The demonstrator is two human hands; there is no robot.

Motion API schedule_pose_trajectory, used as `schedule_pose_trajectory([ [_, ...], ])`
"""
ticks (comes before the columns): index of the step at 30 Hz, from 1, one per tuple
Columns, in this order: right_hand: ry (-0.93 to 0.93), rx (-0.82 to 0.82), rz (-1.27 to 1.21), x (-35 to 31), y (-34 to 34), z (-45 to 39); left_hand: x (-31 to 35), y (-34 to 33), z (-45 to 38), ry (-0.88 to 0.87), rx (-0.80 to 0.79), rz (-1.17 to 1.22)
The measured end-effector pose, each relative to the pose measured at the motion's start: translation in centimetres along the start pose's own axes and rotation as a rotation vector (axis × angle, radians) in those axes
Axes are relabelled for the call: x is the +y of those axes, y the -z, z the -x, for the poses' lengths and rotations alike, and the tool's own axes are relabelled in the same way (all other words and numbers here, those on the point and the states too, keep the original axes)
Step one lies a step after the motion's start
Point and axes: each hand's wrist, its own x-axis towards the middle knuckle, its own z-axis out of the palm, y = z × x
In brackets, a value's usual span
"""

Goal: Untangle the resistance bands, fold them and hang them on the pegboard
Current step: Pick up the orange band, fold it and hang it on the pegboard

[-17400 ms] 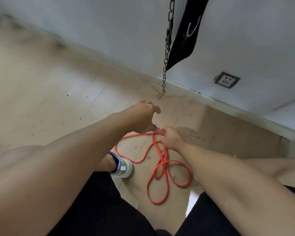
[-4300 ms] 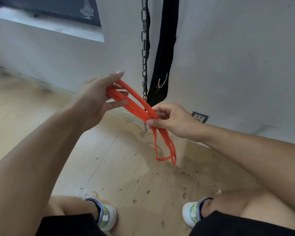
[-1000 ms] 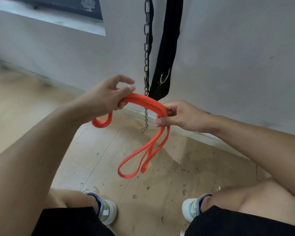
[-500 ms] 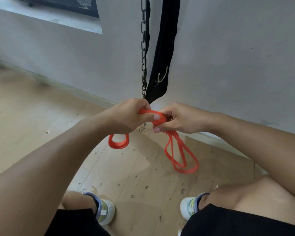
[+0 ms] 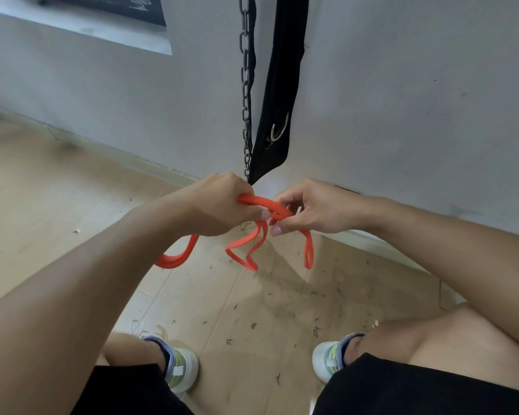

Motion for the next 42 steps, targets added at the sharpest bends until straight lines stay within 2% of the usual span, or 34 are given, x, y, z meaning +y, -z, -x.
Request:
schedule_pose_trajectory([
  [10,0.006,0.041,0.012,0.0,-0.4,-0.2,-0.4,0.0,0.0,-0.008,0.038,0.015],
  [15,0.009,0.122,0.06,0.3,-0.7,-0.5,-0.6,-0.1,-0.2,-0.016,0.057,0.021],
  [20,0.015,0.163,-0.096,0.5,-1.5,-0.8,-0.9,0.2,-0.3,-0.034,0.096,0.045],
  [25,0.023,0.206,-0.131,0.8,-1.6,-1.2,-1.2,0.5,-0.2,-0.044,0.106,0.08],
  [31,0.04,0.194,-0.226,0.8,-1.2,-1.3,-1.2,1.1,-0.1,-0.039,0.152,0.216],
  [36,0.032,0.179,-0.195,-0.1,0.7,-0.4,-1.7,1.3,-0.2,-0.012,0.16,0.181],
  [40,-0.026,0.136,-0.161,-1.4,2.3,1.3,-1.2,1.5,0.0,-0.076,0.168,0.253],
  [42,-0.044,0.167,-0.115,-2.0,3.0,2.1,-0.6,1.5,0.3,-0.116,0.18,0.292],
])
